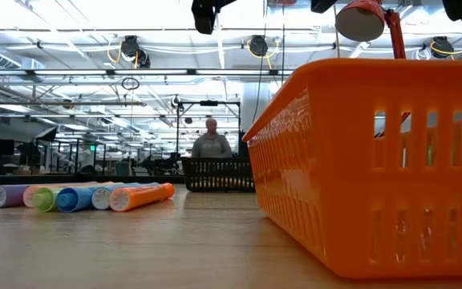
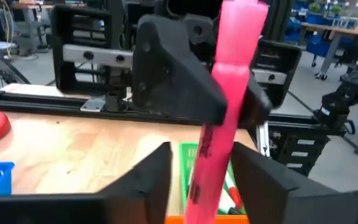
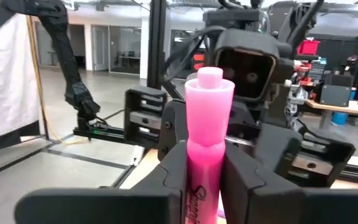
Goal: Pick & Place Markers
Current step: Put the pink highlighter pen into the orange bin
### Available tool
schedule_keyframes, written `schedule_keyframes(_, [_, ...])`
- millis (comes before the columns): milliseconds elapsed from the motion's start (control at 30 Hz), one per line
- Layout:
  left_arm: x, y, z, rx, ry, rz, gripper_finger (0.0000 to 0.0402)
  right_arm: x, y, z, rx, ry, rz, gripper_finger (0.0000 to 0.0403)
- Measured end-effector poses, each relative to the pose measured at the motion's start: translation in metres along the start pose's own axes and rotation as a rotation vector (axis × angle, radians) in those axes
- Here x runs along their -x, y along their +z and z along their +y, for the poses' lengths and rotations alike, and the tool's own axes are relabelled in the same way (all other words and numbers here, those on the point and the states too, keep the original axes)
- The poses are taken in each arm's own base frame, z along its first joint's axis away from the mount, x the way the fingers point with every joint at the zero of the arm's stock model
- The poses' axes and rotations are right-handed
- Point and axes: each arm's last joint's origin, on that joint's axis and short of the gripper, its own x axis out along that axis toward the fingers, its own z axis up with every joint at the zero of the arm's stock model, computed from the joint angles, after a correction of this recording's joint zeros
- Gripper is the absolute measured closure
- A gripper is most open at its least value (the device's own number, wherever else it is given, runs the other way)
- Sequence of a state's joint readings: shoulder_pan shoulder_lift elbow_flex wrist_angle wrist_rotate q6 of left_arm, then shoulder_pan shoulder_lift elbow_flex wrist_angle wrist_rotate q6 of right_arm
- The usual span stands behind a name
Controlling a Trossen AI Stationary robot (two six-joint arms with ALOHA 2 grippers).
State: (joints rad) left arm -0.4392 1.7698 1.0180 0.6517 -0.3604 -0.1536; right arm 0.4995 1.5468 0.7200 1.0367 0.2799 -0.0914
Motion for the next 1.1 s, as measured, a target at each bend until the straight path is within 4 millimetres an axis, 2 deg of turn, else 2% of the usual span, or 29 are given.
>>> schedule_keyframes(167, [0.012, 0.005, -0.012, -0.020, -0.028, 0.053, 0.0181, 0.002, 0.001, 0.006, -0.061, 0.049, -0.006, 0.0358])
schedule_keyframes(300, [0.026, 0.007, -0.013, -0.049, 0.017, 0.155, 0.0166, 0.004, 0.000, 0.017, -0.217, 0.246, 0.025, 0.0358])
schedule_keyframes(433, [0.036, 0.012, -0.011, -0.038, 0.109, 0.192, 0.0164, 0.009, -0.018, 0.035, -0.252, 0.266, 0.170, 0.0358])
schedule_keyframes(567, [0.040, 0.014, -0.009, -0.041, 0.181, 0.195, 0.0164, 0.009, -0.036, 0.049, -0.239, 0.222, 0.213, 0.0358])
schedule_keyframes(667, [0.040, 0.014, -0.007, -0.051, 0.222, 0.187, 0.0163, 0.006, -0.051, 0.050, -0.225, 0.192, 0.235, 0.0358])
schedule_keyframes(867, [0.043, 0.008, -0.003, -0.091, 0.314, 0.229, 0.0163, -0.001, -0.077, 0.041, -0.246, 0.139, 0.300, 0.0357])
schedule_keyframes(967, [0.044, 0.004, -0.002, -0.072, 0.332, 0.266, 0.0163, -0.002, -0.079, 0.037, -0.293, 0.120, 0.305, 0.0325])
schedule_keyframes(1100, [0.047, -0.002, 0.000, -0.033, 0.351, 0.318, 0.0163, -0.003, -0.078, 0.036, -0.326, 0.116, 0.302, 0.0243])
